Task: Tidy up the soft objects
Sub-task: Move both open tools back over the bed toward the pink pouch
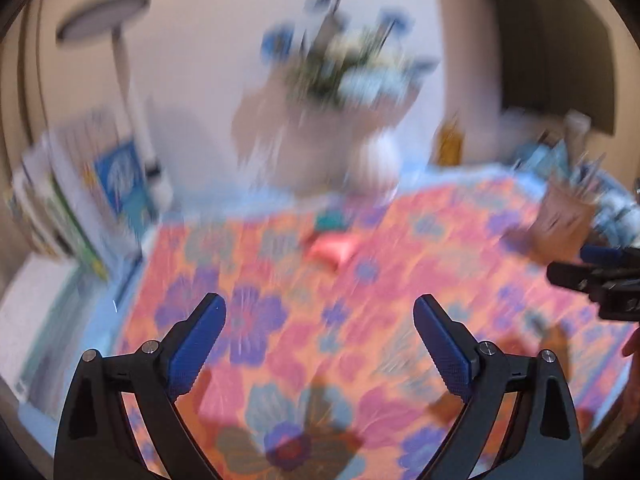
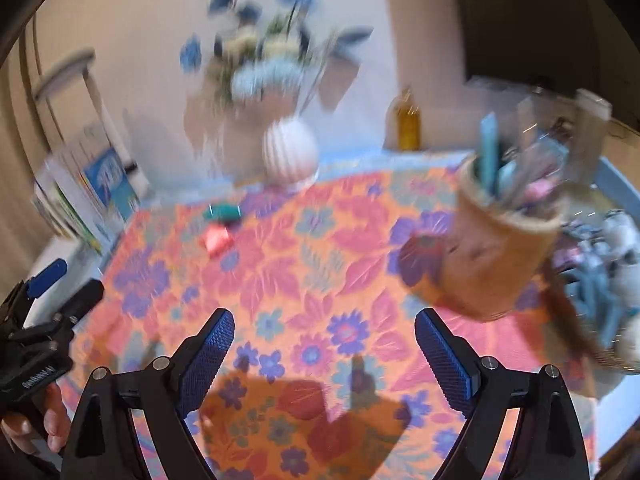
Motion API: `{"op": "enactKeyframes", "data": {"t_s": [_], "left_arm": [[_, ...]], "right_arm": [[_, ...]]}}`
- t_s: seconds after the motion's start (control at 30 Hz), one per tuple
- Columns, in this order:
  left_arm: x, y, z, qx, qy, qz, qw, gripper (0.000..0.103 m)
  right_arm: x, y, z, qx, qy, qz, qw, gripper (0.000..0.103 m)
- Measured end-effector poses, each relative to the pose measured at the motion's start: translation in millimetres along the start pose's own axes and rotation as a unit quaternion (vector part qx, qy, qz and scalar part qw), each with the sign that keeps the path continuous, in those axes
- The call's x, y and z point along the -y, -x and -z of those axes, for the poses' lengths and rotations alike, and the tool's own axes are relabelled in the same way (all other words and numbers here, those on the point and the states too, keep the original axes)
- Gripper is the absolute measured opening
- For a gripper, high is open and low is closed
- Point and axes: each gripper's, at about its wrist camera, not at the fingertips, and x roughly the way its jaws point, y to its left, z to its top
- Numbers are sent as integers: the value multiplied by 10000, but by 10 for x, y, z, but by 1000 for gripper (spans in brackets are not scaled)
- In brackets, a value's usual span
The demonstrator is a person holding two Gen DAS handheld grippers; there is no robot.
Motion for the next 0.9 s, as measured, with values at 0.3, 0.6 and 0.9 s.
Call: {"op": "enactKeyframes", "data": {"t_s": [0.3,0.6,0.9], "left_arm": [[-280,-646,441,-772,443,85,9960,94],[-462,-741,474,-1161,1039,412,9869,94],[-713,-410,-306,-1117,688,465,9903,95]], "right_arm": [[-156,-760,253,-376,220,-56,9990,91],[-105,-882,261,-554,139,-26,9984,93],[-560,-1086,-137,-1858,733,-484,9787,103]]}}
